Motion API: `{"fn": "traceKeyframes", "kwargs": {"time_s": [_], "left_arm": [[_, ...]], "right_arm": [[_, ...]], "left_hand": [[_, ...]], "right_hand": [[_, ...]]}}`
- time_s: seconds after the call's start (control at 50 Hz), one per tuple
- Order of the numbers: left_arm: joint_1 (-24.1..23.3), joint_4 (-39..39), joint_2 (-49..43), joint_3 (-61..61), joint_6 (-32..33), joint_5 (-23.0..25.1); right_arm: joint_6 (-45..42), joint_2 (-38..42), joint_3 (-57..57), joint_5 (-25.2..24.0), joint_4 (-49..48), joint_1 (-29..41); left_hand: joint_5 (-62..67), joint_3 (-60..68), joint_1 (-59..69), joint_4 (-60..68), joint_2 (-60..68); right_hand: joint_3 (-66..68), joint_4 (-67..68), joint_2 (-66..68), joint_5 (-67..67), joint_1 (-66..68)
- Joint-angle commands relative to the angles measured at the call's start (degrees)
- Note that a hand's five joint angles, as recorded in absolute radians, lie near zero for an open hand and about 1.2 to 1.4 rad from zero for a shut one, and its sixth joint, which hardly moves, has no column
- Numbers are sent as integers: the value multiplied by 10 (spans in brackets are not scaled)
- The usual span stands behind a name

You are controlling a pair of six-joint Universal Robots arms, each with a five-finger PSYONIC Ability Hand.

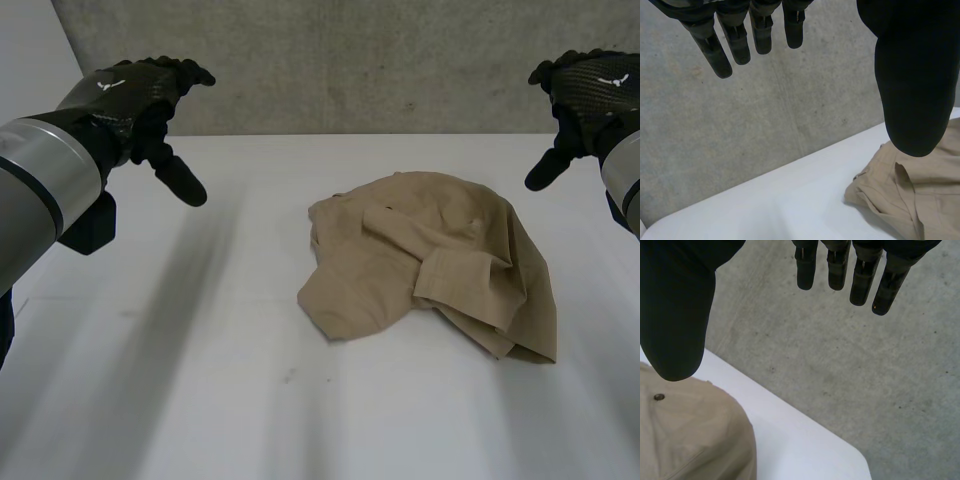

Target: Fold the shorts.

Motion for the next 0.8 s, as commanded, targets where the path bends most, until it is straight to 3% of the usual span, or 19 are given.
{"fn": "traceKeyframes", "kwargs": {"time_s": [0.02,0.2,0.36,0.6,0.62,0.64,0.68,0.76,0.8], "left_arm": [[-5,1,1,-7,-1,-2],[-15,37,0,-27,0,-2],[-17,63,7,-38,1,-2],[-17,65,8,-37,1,-2],[-17,65,8,-37,1,-2],[-16,65,8,-37,1,-2],[-16,66,8,-37,1,-2],[-16,66,8,-37,1,-2],[-16,67,9,-37,1,-2]], "right_arm": [[-4,4,-2,-2,6,1],[-48,16,-16,-38,24,1],[-206,141,-67,-46,192,-71],[-141,272,-74,-46,144,-108],[-132,278,-72,-48,139,-108],[-111,285,-70,-55,131,-107],[-93,287,-67,-67,127,-106],[-55,280,-50,-132,134,-97],[-41,259,-32,-180,153,-59]], "left_hand": [[-26,-18,-10,-15,-19],[-26,-18,-10,-15,-19],[-26,-18,-10,-15,-19],[-26,-18,-10,-15,-19],[-26,-18,-10,-15,-19],[-26,-18,-10,-15,-19],[-26,-18,-10,-15,-19],[-26,-18,-10,-15,-19],[-26,-18,-10,-15,-19]], "right_hand": [[-23,-34,-25,-33,-16],[-23,-34,-25,-33,-16],[-23,-34,-25,-33,-16],[-23,-34,-25,-33,-16],[54,43,52,45,61],[406,396,404,397,413],[675,665,673,666,682],[677,666,675,667,684],[677,666,675,667,684]]}}
